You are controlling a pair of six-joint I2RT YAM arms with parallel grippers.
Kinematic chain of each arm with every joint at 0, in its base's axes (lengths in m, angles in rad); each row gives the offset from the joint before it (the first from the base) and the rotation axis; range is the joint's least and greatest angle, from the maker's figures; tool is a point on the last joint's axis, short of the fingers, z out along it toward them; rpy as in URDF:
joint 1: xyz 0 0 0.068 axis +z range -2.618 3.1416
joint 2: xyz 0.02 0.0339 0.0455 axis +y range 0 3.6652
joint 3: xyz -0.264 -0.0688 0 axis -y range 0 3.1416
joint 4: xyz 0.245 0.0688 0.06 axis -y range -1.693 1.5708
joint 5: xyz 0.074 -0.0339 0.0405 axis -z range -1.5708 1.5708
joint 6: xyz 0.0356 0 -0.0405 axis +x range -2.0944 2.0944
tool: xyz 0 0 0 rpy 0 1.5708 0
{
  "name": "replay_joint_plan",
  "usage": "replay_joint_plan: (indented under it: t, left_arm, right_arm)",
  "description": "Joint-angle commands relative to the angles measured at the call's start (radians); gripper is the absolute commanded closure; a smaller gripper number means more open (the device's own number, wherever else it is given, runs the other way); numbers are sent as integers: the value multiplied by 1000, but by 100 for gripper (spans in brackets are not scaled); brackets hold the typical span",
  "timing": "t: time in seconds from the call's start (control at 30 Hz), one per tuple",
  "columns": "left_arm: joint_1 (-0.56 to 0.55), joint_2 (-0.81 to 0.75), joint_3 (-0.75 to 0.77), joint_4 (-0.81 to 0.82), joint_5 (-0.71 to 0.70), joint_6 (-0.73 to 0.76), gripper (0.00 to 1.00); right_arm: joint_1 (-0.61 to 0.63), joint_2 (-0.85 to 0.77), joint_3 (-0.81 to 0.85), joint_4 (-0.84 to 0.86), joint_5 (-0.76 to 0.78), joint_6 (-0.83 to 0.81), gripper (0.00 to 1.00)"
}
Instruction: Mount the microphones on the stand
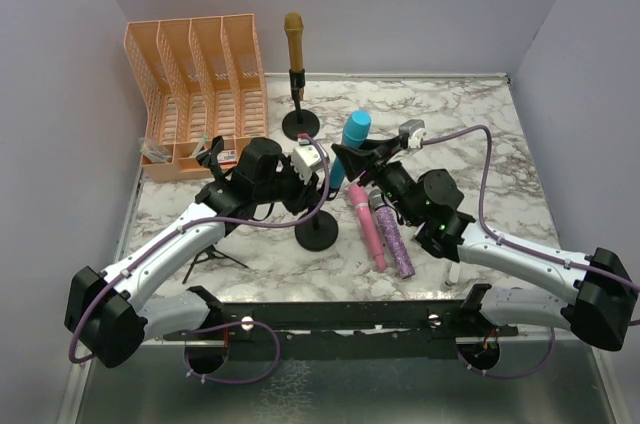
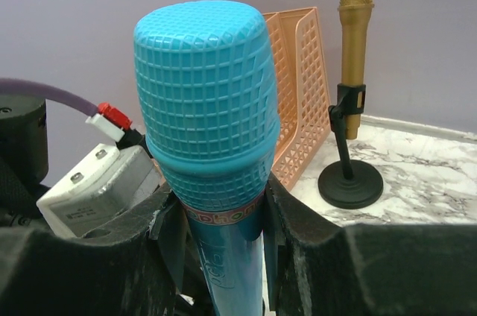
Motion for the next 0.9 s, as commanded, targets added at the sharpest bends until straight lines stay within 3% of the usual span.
replay_joint_plan:
  t: [0.0, 0.37, 0.87]
  left_arm:
    - [1, -46, -16, 158, 33, -45, 100]
    - [1, -102, -96, 230, -5, -57, 100]
    - [1, -114, -127, 294, -39, -81, 100]
  right_arm:
    - [5, 10, -55, -1, -87, -75, 99]
    - [2, 17, -74, -54, -162, -11, 99]
    - [0, 104, -95, -78, -60, 229, 99]
